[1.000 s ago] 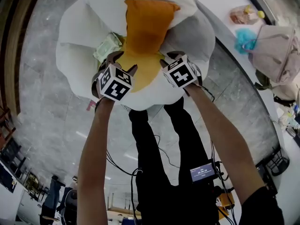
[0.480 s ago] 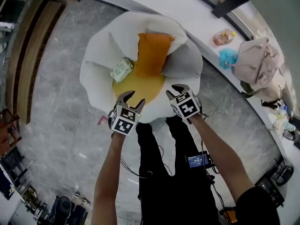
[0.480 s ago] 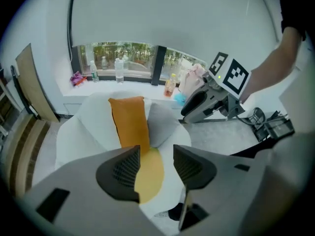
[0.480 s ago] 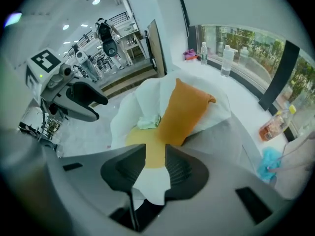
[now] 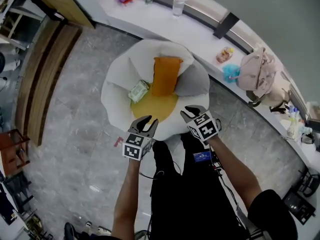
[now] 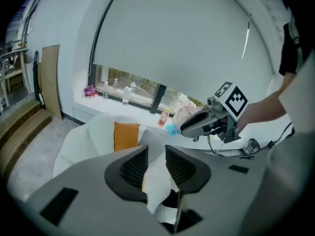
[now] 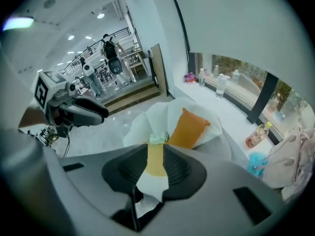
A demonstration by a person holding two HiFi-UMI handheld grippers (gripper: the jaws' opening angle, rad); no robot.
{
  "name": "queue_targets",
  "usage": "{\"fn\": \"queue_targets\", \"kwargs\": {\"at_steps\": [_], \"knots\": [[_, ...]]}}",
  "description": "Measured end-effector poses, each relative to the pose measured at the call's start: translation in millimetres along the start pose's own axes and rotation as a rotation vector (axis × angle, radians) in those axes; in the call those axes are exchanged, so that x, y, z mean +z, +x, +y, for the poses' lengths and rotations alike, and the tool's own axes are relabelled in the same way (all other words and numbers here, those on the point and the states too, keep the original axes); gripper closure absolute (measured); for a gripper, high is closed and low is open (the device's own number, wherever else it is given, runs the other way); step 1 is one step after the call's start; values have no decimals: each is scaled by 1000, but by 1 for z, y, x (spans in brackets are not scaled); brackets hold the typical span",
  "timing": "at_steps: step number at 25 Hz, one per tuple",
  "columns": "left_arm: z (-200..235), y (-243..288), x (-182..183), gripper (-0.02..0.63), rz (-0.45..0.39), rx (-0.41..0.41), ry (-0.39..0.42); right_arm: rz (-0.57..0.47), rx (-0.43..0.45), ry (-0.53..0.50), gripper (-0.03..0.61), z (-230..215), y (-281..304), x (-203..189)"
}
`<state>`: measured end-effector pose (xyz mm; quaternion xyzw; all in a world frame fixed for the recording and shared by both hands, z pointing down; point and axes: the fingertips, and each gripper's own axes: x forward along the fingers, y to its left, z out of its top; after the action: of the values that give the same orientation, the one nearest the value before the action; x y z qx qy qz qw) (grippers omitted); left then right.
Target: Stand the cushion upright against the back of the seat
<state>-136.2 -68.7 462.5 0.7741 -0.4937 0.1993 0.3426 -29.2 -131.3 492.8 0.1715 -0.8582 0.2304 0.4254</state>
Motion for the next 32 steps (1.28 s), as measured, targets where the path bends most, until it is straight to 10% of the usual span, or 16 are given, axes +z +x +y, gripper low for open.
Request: {"fn": "queue_targets", "kwargs": {"at_steps": [20, 32], "knots": [[-40, -182, 27, 600, -339, -108, -86, -310, 79, -33, 561, 144, -125, 83], [-87, -210, 17, 601, -341, -344, -27, -394, 69, 57, 561, 195, -162, 56]]}}
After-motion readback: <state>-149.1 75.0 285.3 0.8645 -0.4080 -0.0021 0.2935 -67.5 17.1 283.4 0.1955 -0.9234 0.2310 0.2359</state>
